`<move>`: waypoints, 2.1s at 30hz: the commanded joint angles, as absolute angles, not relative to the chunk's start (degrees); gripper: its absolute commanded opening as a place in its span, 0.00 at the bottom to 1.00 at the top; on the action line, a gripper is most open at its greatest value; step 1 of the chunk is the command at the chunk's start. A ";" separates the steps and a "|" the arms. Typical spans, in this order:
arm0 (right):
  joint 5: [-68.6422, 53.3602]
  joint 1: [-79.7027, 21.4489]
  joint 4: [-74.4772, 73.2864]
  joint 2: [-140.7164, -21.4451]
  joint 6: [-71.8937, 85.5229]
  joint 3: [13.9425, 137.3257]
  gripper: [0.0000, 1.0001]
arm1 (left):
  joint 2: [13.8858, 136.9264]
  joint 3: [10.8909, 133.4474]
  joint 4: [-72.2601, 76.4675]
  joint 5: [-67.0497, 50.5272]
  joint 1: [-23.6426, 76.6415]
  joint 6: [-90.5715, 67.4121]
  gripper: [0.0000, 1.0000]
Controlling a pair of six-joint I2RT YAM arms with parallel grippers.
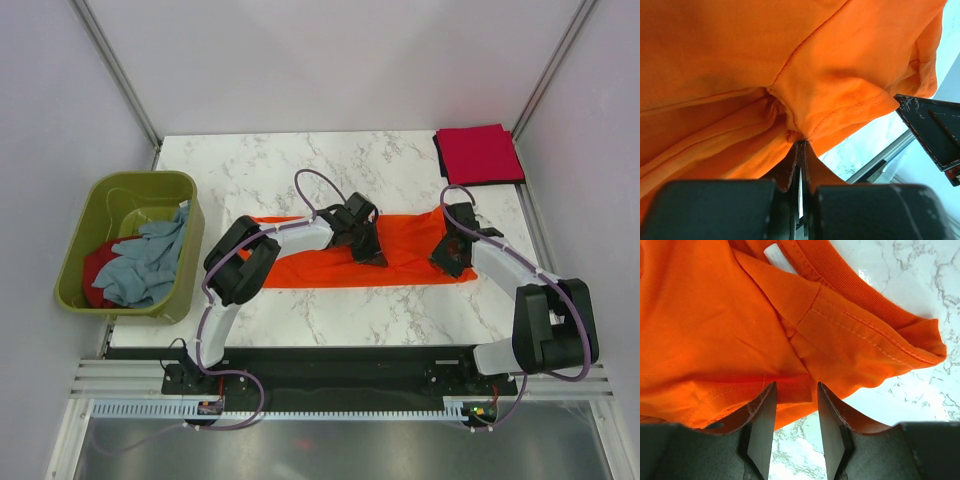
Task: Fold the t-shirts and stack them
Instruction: Fold the tshirt
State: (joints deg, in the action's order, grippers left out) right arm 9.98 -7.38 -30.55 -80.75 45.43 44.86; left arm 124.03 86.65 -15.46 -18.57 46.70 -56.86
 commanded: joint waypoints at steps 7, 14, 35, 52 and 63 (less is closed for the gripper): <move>8.44 -7.38 -24.08 -77.52 49.39 41.84 0.26 | 120.06 86.49 -13.62 -19.34 46.85 -56.42 0.02; 8.44 -7.47 -24.43 -72.25 49.92 40.43 0.00 | 118.57 86.48 -15.38 -18.46 46.85 -55.81 0.02; 18.37 -15.56 -28.65 -58.89 60.03 36.47 0.00 | 115.84 88.42 -24.60 -11.78 46.76 -50.54 0.02; 19.60 -15.82 -28.39 -58.62 58.98 36.74 0.00 | 116.80 85.61 -14.68 -16.08 46.76 -52.11 0.44; 17.40 -15.82 -26.19 -58.27 58.97 35.69 0.00 | 120.67 84.90 -10.81 -14.33 47.46 -56.42 0.50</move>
